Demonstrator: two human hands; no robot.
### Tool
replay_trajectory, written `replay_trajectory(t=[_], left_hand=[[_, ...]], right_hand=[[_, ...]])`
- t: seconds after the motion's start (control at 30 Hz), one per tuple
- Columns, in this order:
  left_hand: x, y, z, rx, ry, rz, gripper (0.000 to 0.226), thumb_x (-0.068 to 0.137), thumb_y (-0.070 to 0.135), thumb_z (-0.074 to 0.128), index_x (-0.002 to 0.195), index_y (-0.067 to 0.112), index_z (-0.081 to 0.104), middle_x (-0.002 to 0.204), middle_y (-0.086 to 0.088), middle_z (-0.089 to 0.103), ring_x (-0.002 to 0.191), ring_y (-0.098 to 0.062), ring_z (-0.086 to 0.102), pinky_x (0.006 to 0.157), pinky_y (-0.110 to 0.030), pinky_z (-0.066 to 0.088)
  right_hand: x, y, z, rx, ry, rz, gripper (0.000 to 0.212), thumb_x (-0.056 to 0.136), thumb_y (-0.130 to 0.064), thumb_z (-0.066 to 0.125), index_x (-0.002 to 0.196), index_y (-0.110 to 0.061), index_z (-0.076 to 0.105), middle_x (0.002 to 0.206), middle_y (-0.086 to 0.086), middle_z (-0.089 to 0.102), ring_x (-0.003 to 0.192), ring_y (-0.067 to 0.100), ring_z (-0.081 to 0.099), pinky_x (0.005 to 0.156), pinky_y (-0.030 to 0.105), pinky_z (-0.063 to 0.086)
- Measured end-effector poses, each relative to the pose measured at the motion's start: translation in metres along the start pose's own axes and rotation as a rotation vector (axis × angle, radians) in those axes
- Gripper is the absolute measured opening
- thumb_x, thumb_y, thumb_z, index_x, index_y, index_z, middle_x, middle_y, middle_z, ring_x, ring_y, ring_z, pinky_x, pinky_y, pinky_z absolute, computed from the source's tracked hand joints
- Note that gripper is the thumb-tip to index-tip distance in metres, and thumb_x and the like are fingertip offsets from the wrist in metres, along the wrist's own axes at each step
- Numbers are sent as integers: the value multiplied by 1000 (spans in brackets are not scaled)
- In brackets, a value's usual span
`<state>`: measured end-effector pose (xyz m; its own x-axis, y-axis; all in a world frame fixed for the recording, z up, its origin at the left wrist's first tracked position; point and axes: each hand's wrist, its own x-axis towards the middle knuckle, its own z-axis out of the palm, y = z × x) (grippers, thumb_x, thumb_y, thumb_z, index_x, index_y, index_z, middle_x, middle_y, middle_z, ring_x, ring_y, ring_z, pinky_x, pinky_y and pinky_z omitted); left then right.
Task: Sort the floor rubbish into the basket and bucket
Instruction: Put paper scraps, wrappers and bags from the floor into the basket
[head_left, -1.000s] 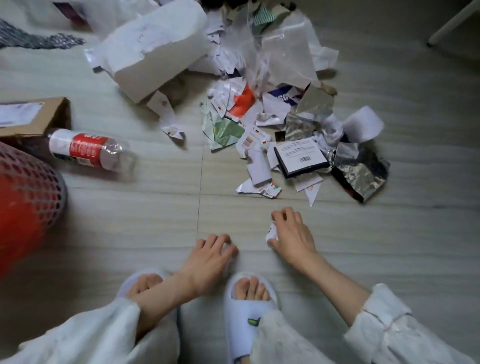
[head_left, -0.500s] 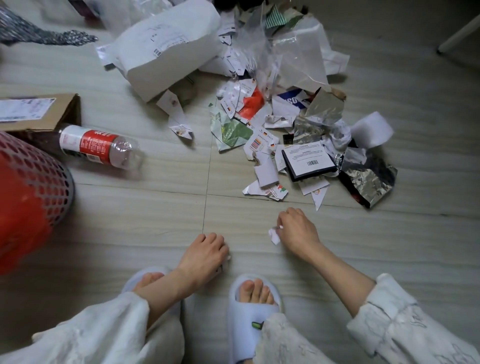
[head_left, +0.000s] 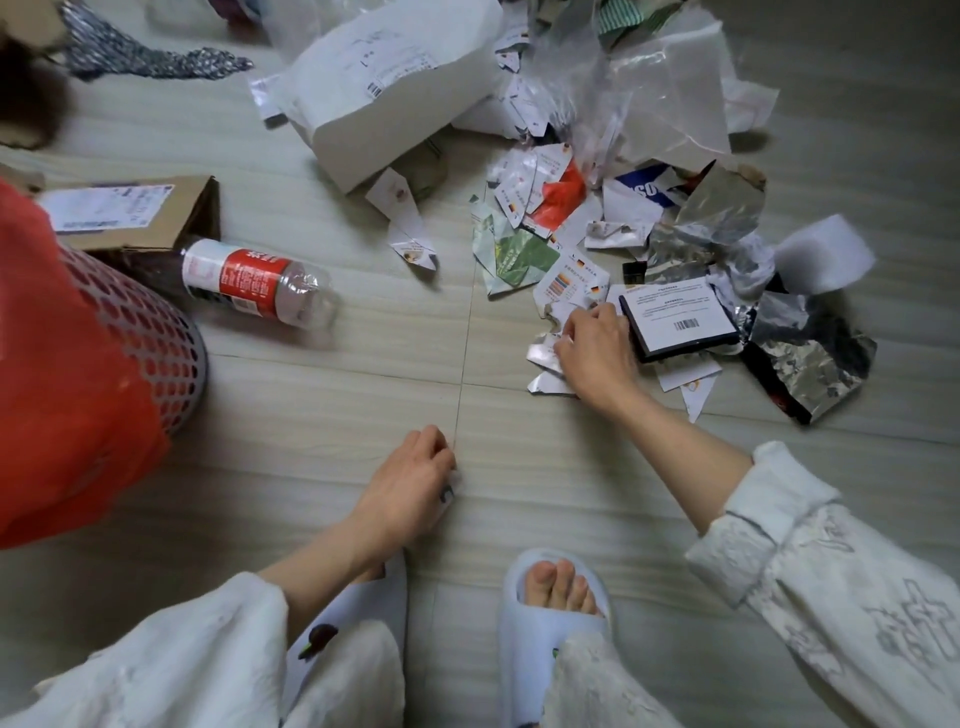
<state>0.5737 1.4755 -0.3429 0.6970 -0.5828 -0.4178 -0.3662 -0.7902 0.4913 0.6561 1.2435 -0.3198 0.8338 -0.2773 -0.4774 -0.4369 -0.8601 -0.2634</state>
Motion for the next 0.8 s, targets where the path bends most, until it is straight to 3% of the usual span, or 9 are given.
replay_trajectory(t=[0.17, 0.33, 0.53, 0.67, 0.73, 0.8], left_hand=[[1, 1, -17, -26, 64, -80, 17, 80, 20, 62, 91, 7, 64, 108, -10, 48, 96, -29, 48, 68, -31, 39], [-7, 15, -71, -257, 347, -240, 12, 85, 9, 59, 91, 9, 69, 97, -12, 51, 94, -29, 51, 75, -21, 33], [-39, 24, -176, -365, 743, -249, 17, 84, 2, 53, 96, 4, 66, 97, -14, 63, 93, -27, 57, 77, -20, 35], [-79, 20, -230, -347, 993, -306, 22, 77, -2, 51, 95, 1, 64, 95, -15, 64, 92, -29, 58, 78, -20, 34], [-101, 11, -251, -371, 1132, -396, 25, 77, -2, 50, 99, 2, 62, 97, -16, 63, 92, -29, 57, 79, -23, 35], [-128, -4, -268, -423, 1231, -502, 28, 79, -1, 49, 105, 4, 59, 103, -15, 63, 96, -28, 56, 80, -24, 35]], right_hand=[[-14, -9, -5, 77, 24, -45, 14, 89, -10, 53, 103, -5, 52, 115, 17, 55, 110, 33, 47, 84, 37, 37], [-42, -47, -33, 312, -9, -55, 20, 85, -8, 54, 93, -14, 37, 96, 5, 49, 99, 30, 51, 74, 33, 33], [-78, -143, -99, 529, -24, -283, 50, 85, -13, 56, 130, -15, 35, 88, -3, 47, 90, 20, 49, 76, 30, 40], [-100, -217, -137, 716, -69, -394, 56, 84, -13, 56, 134, -17, 31, 96, 2, 51, 92, 23, 56, 79, 40, 53], [-109, -253, -147, 717, -122, -480, 53, 85, -12, 57, 133, -15, 33, 93, 0, 52, 84, 18, 56, 66, 29, 52], [-124, -291, -149, 636, -155, -576, 50, 86, -12, 59, 131, -12, 39, 108, 4, 54, 85, 16, 54, 54, 15, 41]])
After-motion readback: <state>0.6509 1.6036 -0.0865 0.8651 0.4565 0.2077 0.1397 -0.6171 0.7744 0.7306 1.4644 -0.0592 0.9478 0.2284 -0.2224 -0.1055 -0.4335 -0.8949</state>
